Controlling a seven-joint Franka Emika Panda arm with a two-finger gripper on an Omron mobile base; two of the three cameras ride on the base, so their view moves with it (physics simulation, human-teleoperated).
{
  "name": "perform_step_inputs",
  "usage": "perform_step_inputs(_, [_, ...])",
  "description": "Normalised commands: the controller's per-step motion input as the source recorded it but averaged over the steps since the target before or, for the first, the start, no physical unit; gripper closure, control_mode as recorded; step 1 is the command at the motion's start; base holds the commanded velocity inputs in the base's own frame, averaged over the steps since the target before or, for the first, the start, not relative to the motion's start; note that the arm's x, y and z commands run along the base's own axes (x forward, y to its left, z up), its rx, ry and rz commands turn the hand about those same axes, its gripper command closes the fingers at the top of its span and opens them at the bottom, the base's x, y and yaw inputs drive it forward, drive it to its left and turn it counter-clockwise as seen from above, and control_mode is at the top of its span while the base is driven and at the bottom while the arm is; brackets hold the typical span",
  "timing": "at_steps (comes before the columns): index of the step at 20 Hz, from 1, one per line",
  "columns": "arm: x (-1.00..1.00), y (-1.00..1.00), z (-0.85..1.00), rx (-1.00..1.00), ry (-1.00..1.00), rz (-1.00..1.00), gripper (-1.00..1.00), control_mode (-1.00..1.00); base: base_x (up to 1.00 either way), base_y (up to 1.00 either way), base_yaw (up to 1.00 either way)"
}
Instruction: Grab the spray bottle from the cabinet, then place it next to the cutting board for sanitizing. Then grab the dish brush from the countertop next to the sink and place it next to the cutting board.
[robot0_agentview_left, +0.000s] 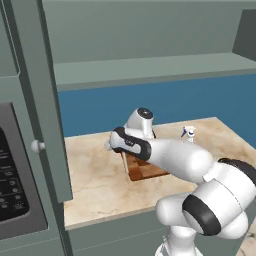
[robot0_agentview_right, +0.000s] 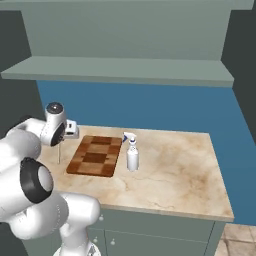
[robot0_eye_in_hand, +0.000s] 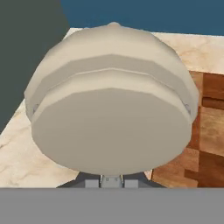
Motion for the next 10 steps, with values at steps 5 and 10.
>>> perform_step_inputs(5, [0.39,0.14,-0.41,0.00,0.11,-0.07,1.00,-1.00,0.00,0.00,0.00])
perform_step_inputs(10, [0.21,0.11,-0.43,0.00,0.07,-0.06,1.00,-1.00,0.00,0.00,0.00])
